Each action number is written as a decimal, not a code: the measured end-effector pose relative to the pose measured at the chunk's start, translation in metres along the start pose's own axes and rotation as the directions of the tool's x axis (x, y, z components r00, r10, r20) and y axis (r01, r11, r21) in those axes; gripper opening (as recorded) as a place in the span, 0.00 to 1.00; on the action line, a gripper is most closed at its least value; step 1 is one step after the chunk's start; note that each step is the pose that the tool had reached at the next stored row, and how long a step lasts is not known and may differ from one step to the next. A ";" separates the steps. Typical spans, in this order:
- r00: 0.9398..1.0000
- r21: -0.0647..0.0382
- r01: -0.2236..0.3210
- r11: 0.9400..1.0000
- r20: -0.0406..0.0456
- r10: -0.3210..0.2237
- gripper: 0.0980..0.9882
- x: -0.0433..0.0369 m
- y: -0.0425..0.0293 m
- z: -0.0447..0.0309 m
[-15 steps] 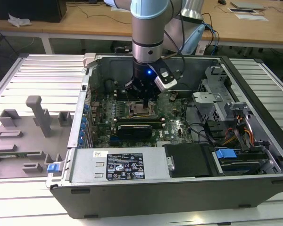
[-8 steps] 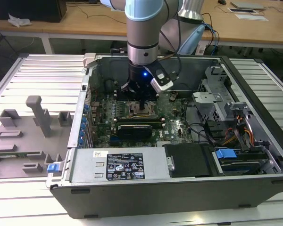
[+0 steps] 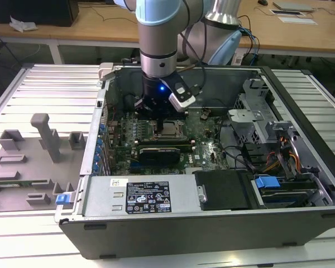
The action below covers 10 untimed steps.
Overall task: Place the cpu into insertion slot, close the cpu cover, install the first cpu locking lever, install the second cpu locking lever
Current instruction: 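Close the cpu cover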
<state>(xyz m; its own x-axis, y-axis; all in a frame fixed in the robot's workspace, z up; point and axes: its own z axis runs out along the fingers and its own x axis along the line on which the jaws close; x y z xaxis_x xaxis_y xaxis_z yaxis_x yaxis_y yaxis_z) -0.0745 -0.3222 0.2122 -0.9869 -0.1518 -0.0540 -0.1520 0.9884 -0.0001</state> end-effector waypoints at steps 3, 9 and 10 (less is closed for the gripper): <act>1.000 0.000 0.007 1.000 0.000 -0.007 0.01 0.0035 0.0005 0.0018; 1.000 -0.001 0.012 1.000 0.000 -0.012 0.01 0.0039 0.0006 0.0060; 1.000 -0.001 0.012 1.000 0.000 -0.012 0.01 0.0035 0.0005 0.0060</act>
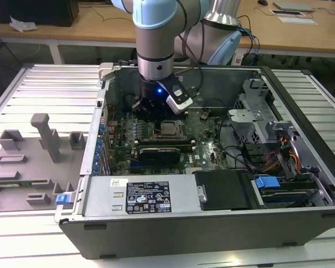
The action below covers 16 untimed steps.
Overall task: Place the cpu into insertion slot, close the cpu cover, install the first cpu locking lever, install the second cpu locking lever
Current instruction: 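Close the cpu cover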
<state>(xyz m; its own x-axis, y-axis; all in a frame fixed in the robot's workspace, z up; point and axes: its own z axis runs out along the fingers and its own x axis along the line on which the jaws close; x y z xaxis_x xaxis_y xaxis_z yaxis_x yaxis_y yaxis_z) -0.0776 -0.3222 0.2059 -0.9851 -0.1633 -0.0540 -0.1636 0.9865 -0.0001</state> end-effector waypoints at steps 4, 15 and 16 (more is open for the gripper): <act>1.000 0.000 0.000 1.000 0.000 0.000 0.01 -0.0020 -0.0004 0.0001; 1.000 0.001 0.000 1.000 -0.001 0.000 0.01 -0.0101 -0.0020 -0.0060; 1.000 0.001 0.000 1.000 -0.002 0.000 0.01 -0.0124 -0.0025 -0.0059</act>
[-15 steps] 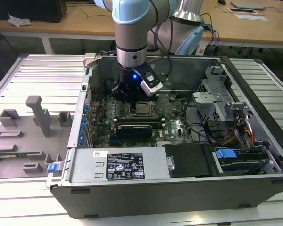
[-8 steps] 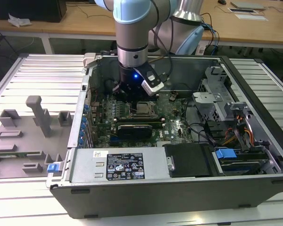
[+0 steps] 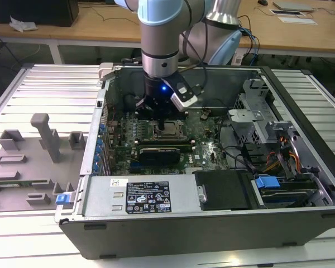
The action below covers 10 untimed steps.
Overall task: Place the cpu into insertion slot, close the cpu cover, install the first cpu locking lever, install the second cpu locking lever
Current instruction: 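Close the cpu cover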
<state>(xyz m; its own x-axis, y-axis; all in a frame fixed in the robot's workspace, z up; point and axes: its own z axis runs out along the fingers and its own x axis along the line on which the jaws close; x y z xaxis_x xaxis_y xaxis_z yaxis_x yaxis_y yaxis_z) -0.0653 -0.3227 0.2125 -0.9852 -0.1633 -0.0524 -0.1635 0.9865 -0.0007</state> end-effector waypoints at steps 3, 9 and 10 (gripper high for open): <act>1.000 0.000 0.000 1.000 -0.002 0.000 0.01 -0.0084 -0.0019 0.0004; 1.000 0.000 -0.001 1.000 -0.003 0.001 0.01 -0.0142 -0.0030 -0.0008; 1.000 0.000 -0.001 1.000 -0.003 0.001 0.01 -0.0143 -0.0031 -0.0020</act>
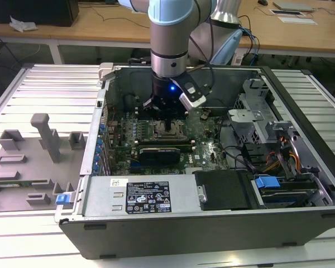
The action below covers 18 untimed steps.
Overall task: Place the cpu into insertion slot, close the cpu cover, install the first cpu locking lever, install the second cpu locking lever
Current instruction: 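Close the cpu cover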
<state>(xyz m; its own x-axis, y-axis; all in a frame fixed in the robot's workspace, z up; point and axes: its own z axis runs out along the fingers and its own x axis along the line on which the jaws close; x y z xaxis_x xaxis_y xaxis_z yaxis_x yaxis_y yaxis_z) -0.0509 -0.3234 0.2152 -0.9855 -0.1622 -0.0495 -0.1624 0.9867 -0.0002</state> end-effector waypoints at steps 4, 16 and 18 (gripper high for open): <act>1.000 0.001 -0.009 1.000 0.000 0.009 0.01 -0.0007 0.0000 -0.0122; 1.000 0.001 -0.017 1.000 0.001 0.017 0.01 -0.0011 0.0000 -0.0218; 1.000 0.001 -0.018 1.000 0.001 0.018 0.01 -0.0011 0.0000 -0.0218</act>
<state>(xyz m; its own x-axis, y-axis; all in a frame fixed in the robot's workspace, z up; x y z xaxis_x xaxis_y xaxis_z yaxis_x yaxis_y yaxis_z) -0.0508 -0.3234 0.2370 -0.9882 -0.1448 -0.0506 -0.1450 0.9894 -0.0005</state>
